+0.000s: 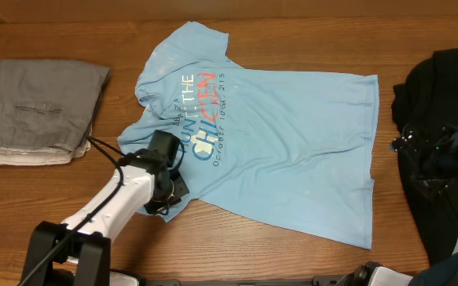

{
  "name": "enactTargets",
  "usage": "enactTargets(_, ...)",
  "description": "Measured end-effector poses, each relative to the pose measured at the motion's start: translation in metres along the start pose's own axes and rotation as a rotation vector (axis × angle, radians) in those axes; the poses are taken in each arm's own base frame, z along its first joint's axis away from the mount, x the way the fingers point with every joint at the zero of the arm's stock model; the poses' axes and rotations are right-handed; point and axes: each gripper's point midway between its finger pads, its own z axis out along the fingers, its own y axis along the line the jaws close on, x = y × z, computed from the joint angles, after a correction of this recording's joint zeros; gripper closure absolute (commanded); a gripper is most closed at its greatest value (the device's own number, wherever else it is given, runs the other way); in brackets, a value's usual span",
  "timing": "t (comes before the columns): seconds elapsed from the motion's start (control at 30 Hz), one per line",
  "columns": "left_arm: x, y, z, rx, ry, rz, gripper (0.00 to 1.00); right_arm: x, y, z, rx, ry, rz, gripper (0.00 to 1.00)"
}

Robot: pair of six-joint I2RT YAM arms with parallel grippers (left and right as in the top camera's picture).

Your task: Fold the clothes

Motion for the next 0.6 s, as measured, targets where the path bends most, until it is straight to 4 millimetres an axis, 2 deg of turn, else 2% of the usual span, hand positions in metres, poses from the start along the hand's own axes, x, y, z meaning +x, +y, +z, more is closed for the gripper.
enactTargets(0.13,0.004,-0.009,0.006,0.021,-0.031,-0.002,0.96,0.0,0.0,0.0,0.0,0.0,0.0,0.0)
enactTargets(0.3,0.009,-0.012,0.007,0.027,-0.037,-0.024,0.96,0.0,0.0,0.0,0.0,0.001,0.001,0.0)
enactTargets(0.43,0.023,-0.018,0.008,0.049,-0.006,-0.01,0.96,0.0,0.0,0.0,0.0,0.0,0.001,0.0)
enactTargets(0.6,0.053,-0.034,0.009,0.085,0.06,0.067,0.96,0.0,0.0,0.0,0.0,0.0,0.0,0.0)
